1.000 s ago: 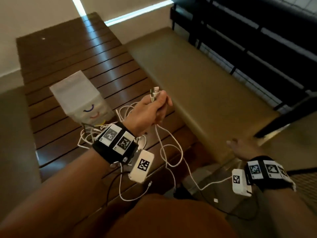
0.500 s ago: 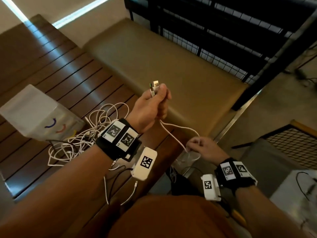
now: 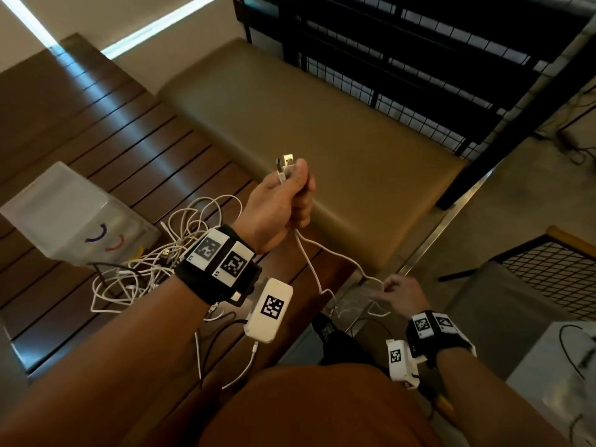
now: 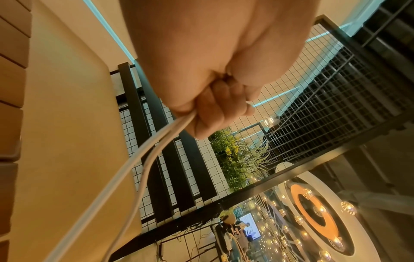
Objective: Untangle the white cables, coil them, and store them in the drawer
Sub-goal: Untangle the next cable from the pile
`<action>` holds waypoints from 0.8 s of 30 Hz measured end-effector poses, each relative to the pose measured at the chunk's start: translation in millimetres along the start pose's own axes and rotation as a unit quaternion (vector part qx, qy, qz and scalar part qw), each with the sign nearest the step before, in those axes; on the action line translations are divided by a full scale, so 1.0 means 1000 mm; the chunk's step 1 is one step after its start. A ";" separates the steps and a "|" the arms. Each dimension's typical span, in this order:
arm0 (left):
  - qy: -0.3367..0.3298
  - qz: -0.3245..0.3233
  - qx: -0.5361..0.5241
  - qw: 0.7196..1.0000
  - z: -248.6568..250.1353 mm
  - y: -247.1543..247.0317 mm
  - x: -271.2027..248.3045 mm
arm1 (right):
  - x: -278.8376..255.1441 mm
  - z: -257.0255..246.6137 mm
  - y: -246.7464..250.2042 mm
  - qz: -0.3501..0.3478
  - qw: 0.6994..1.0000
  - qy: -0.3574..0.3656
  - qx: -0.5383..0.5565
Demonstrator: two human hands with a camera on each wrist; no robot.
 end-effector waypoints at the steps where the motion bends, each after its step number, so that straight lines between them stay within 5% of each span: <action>1: -0.001 0.000 -0.003 1.000 0.000 0.002 -0.002 | 0.000 0.001 -0.002 -0.012 1.000 -0.001 -0.008; 6: -0.009 -0.004 -0.011 1.000 -0.002 0.006 -0.008 | 0.006 0.004 -0.003 -0.010 0.999 0.016 -0.028; 12: -0.009 0.004 -0.011 1.000 -0.005 0.012 -0.016 | 0.007 0.005 -0.032 -0.104 0.989 0.033 -0.104; 18: 0.002 0.015 0.009 1.000 -0.017 0.023 -0.032 | 0.001 0.005 -0.072 -0.268 0.922 0.016 -0.277; 21: 0.009 0.035 0.020 0.999 -0.022 0.034 -0.042 | -0.008 -0.053 -0.063 -0.269 0.909 0.057 -0.313; 24: -0.008 0.065 0.012 0.998 -0.022 0.047 -0.050 | -0.040 -0.156 -0.083 -0.296 0.931 0.154 -0.149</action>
Point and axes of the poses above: each hand's wrist, its own x-axis towards the middle knuckle, its own y-axis out of the back of the hand, z = x × y, the point moved 10 cm from there along x, towards the middle knuckle, and after that the axes turned 3 degrees about x, right-handed, at the moved point
